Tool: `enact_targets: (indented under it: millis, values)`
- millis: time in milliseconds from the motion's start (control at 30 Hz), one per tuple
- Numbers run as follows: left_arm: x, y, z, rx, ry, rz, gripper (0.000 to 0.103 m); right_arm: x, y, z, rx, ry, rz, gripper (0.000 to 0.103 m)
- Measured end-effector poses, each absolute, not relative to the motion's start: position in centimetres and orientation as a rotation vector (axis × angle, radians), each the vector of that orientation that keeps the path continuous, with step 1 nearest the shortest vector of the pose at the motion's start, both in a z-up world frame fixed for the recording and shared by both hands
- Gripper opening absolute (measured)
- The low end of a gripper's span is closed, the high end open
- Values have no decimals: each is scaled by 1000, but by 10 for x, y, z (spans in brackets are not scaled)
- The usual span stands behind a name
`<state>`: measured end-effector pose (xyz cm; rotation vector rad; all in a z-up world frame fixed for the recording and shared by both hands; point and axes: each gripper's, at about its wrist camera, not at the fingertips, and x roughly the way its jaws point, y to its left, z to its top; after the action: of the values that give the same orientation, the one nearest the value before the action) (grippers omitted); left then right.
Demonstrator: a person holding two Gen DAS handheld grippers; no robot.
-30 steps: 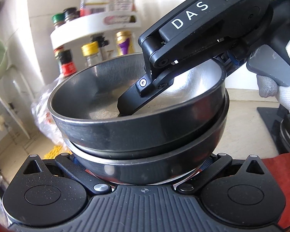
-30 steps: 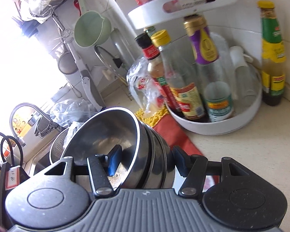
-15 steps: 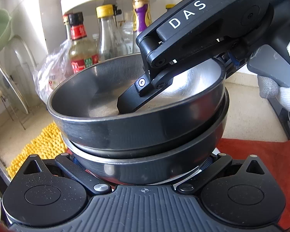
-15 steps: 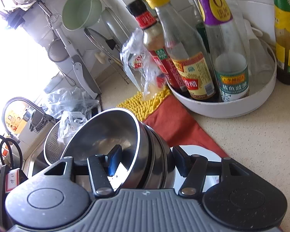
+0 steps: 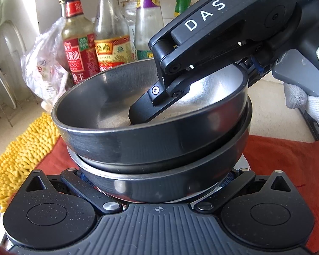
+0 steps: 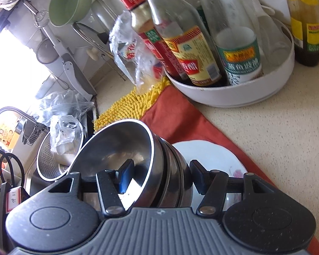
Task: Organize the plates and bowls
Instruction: 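Carry the bowl stack with the right gripper over the white floral plates, then lower the bowl stack onto the floral plates and open the right gripper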
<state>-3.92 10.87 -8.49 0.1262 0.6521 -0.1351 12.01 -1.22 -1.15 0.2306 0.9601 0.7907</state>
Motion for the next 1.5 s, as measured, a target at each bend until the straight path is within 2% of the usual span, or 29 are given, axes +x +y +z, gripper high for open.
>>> enact_targets:
  millis: [700, 1167, 1500]
  values:
    - [-38, 97, -103, 126, 662, -160, 103, 122, -33, -37, 261, 967, 749, 59]
    - [-24, 103, -102, 148, 652, -156, 103, 113, -27, -29, 148, 839, 745, 57]
    - [-61, 109, -93, 174, 707, -157, 103, 100, -37, -37, 119, 804, 763, 54]
